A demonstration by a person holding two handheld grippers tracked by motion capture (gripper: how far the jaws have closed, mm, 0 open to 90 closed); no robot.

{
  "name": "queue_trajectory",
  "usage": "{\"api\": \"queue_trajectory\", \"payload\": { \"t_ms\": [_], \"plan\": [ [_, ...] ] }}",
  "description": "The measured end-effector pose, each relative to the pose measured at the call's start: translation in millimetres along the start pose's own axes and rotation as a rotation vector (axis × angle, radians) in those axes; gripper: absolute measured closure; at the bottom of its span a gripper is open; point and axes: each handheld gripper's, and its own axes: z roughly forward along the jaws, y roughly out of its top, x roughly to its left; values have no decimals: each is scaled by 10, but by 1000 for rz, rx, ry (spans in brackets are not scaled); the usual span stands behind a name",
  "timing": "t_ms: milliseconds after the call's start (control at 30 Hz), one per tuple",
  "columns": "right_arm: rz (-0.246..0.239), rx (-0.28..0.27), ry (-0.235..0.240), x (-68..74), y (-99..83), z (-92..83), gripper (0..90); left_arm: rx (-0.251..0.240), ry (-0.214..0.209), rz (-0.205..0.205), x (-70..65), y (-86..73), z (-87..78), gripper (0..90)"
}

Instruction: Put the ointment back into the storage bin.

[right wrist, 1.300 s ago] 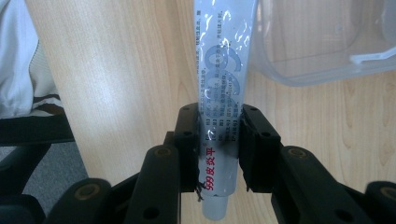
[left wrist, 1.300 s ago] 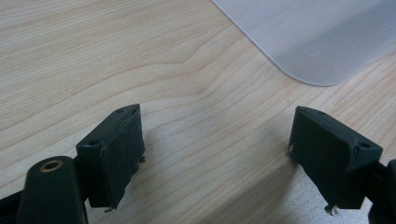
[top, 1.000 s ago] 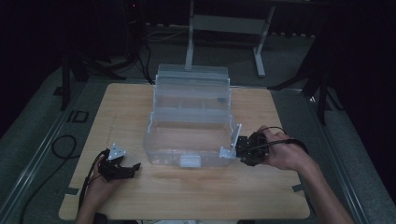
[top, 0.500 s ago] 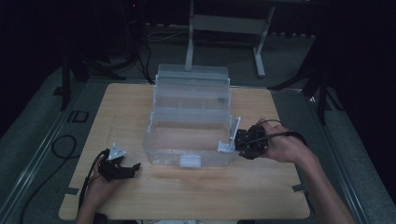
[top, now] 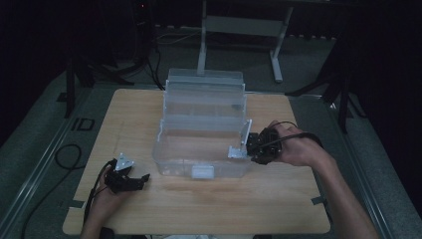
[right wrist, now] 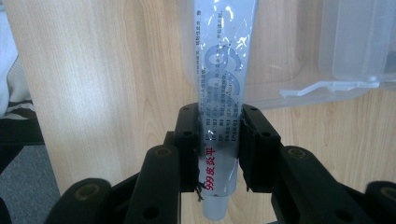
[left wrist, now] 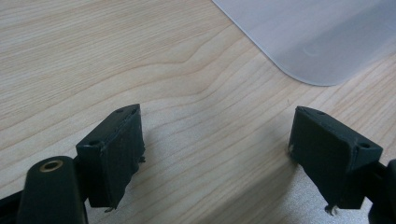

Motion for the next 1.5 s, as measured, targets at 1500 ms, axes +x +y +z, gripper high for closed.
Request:
{"api": "queue_trajectory", "payload": {
  "t_ms": [1500],
  "plan": [
    [-72,38,-1,-169,295,250,707,0,1,1,1,0,0,184]
  ]
}}
